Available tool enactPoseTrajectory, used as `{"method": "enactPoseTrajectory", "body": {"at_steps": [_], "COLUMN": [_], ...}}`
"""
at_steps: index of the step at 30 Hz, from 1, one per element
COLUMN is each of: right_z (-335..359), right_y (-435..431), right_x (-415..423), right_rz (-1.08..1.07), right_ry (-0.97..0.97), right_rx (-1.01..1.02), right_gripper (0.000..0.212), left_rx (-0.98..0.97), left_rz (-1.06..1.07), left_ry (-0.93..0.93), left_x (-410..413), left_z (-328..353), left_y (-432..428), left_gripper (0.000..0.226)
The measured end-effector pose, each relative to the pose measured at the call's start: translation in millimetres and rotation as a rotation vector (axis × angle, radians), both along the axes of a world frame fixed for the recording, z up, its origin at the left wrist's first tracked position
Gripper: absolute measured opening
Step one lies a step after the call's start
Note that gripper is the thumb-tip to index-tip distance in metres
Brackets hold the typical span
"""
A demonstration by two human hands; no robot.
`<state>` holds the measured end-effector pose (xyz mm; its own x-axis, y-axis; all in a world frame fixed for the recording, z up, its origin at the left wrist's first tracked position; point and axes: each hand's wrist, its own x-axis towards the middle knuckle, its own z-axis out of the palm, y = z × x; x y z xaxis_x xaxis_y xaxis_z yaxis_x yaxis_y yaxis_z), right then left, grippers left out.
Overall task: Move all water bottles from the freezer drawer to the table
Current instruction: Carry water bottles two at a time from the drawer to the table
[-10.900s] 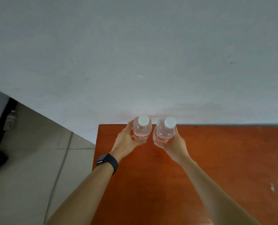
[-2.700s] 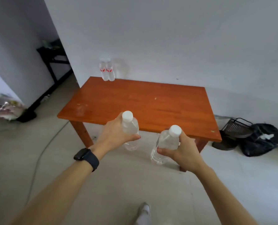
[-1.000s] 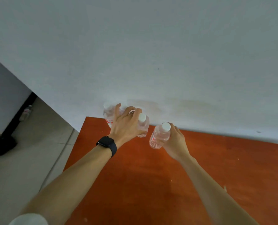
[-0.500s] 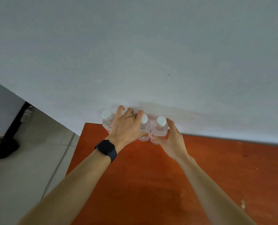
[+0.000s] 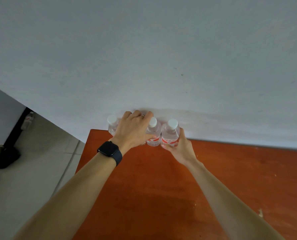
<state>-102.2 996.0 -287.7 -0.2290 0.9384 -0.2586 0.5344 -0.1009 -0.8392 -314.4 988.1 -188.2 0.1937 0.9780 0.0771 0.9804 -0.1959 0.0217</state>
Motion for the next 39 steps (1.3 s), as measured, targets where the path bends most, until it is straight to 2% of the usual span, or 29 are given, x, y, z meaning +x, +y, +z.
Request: {"method": "enactPoseTrajectory", "body": {"at_steps": [9,13,18,20,27,35,37,39], "right_z": [0.0,3.0,-0.4,13.7,8.7,16.4,23.0,35.0], "right_y": [-6.7,-3.4,0.7,-6.4,-4.9,-10.9,-18.3,-28.2], "right_x": [-4.8,-5.1,-9.7,5.9,1.6,5.4,15.3,26.9], "right_rz": [-0.006,-0.016,-0.025,-0.064,0.027,0.055,0.063,0.086], "right_ry": [-0.102,-0.057,-0.139,-0.063,-0.084,-0.167,-0.227,-0.298], "right_rx": [0.104,0.113,0.116,0.125,0.057,-0.043,-0.08,-0.071], "right_gripper": [0.088,0.078,0.075,0.072,0.073,0.093,0.091,0.08], "left_rx": [-0.075,-0.081,-0.12,-0.074,-0.092,-0.126,-0.084,-0.017], "left_rz": [-0.003,0.003,0.017,-0.039,0.021,0.033,0.028,0.026], "left_ry": [0.029,0.035,0.036,0.105,0.088,0.092,0.116,0.106], "left_x": [0.1,2.2,-1.1,16.4,12.7,16.3,17.4,20.8], "left_z": [3.6,2.0,2.7,23.5,12.2,16.9,21.2,28.0], "left_y": [-1.7,2.7,7.1,6.1,-6.3,-11.1,-18.8,-32.3], "left_gripper": [0.061,0.062,0.065,0.065,0.062,0.068,0.069,0.064]}}
